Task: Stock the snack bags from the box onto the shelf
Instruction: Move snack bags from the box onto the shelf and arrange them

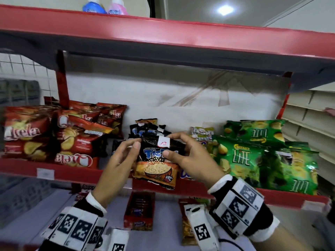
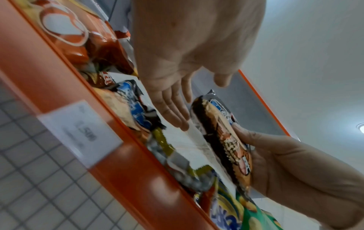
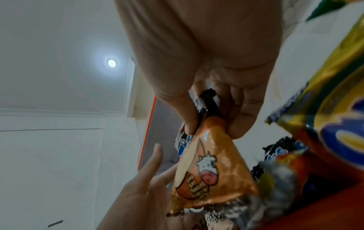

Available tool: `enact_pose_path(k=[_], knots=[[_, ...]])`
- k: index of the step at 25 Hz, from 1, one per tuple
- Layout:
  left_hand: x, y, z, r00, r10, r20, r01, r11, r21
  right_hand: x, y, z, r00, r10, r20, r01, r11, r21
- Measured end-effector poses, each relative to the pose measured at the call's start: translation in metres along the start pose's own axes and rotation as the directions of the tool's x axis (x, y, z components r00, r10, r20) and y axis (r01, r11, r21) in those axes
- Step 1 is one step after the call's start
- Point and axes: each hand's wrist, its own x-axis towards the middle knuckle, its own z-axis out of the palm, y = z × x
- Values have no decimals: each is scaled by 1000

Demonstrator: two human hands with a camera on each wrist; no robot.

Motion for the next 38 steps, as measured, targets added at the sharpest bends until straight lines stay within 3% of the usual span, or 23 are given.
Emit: enact_pose_path(k=[3,6,7,8,10,11,12,15,20,22,25,27,29,31,34,38], knots=[[7,-8,-24,994,-20,111,15,999,45,10,1,32,999,-28,-21,27,999,-35],[15,-24,-42,997,13,70,-20,995,102,14,0,32,1000,6,-3,-6,991,-131],[18,-29,-47,999,13,53,-19,994,108,14,1,26,1000,22,4,-21,971,-237],[20,-33,-51,999,12,47,-17,993,118,13,3,21,998,51,37,-31,909,-417],[23,-39,-54,998,20,52,-26,991,133,9,9,17,982,133,138,27,620,-784],[24,-40,-54,999,25,46,-31,991,129,8,14,19,972,158,172,74,492,-867],[26,-42,-54,999,25,34,-29,992,122,9,17,20,970,159,184,95,448,-889],[30,-47,-53,1000,14,-18,-11,993,113,17,18,17,990,60,128,66,606,-793],[35,-55,-54,998,7,-59,4,984,181,46,8,-9,977,64,-202,-171,801,-574],[36,-57,-54,998,11,-62,2,979,206,64,1,-28,935,26,-353,-225,814,-536],[36,-57,-50,998,18,-68,-2,972,235,87,-4,-55,868,30,-495,-360,726,-586],[35,-57,-46,995,18,-102,8,969,248,94,4,-62,864,134,-485,-463,587,-664],[35,-57,-43,990,27,-142,7,971,237,95,11,-65,875,251,-415,-484,412,-772],[34,-60,-42,988,37,-153,5,964,267,94,14,-67,882,296,-367,-459,369,-808],[34,-63,-41,981,78,-177,-6,927,375,90,3,-66,902,245,-357,-432,458,-777],[39,-58,-39,975,73,-209,14,922,387,77,-21,-37,940,-5,-342,-247,680,-690]])
